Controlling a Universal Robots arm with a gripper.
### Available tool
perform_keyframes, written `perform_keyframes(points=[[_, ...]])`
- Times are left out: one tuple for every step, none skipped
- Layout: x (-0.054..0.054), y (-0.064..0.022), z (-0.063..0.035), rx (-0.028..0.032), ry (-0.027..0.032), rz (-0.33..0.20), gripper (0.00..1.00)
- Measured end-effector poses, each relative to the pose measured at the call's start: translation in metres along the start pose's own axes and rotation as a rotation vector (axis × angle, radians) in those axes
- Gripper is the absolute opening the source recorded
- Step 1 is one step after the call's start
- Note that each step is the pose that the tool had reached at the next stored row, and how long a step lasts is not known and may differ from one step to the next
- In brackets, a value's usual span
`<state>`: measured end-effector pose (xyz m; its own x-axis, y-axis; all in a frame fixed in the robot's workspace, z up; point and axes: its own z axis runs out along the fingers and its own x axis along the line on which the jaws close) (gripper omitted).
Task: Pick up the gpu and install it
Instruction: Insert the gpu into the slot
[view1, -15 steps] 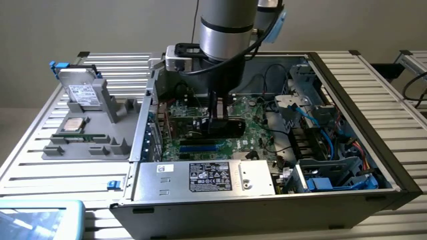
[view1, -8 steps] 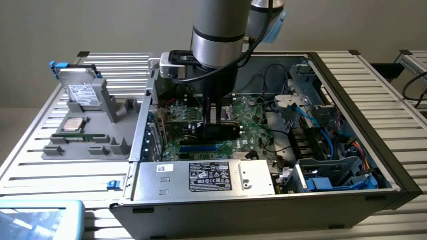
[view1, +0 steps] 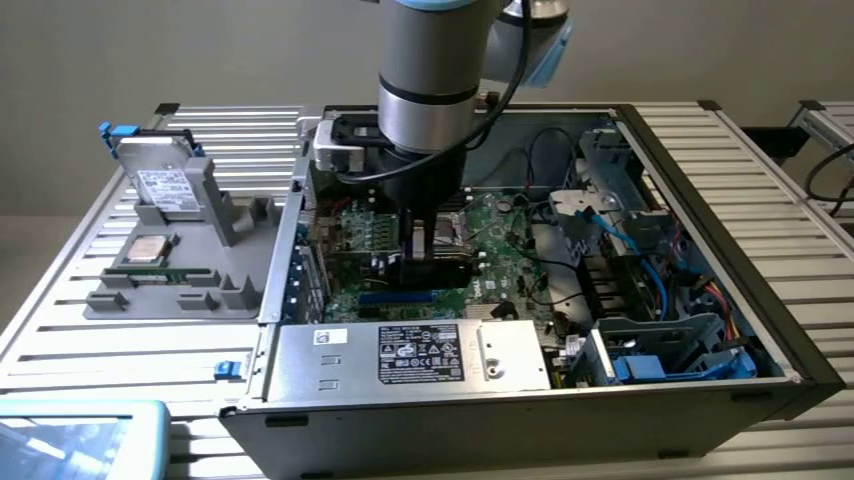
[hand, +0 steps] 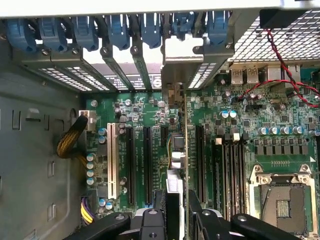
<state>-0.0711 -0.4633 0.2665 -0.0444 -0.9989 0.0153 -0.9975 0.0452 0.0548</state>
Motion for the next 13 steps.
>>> perform_keyframes(points=[[0.0000,0.0008,0.0019,-0.0001,-0.0001,0.001,0.28],[-0.0002,0.0018,0.0034,-0.0006,-0.0001,0.002,0.28],[-0.0006,0.0028,0.0043,-0.0009,-0.0001,0.003,0.28],[-0.0011,0.0036,0.0048,-0.0014,-0.0001,0.004,0.28],[-0.0013,0.0040,0.0052,-0.0014,-0.0001,0.005,0.28],[-0.0013,0.0040,0.0052,-0.0014,-0.0001,0.005,0.28],[-0.0013,0.0040,0.0052,-0.0015,-0.0002,0.005,0.28],[-0.0013,0.0040,0.0052,-0.0015,-0.0001,0.005,0.28],[-0.0012,0.0040,0.0053,-0.0015,-0.0002,0.005,0.28],[-0.0013,0.0040,0.0053,-0.0015,-0.0002,0.005,0.28],[-0.0013,0.0042,0.0056,-0.0013,-0.0004,0.005,0.28],[-0.0014,0.0045,0.0064,-0.0012,-0.0008,0.005,0.28],[-0.0014,0.0048,0.0073,-0.0013,-0.0005,0.005,0.28]])
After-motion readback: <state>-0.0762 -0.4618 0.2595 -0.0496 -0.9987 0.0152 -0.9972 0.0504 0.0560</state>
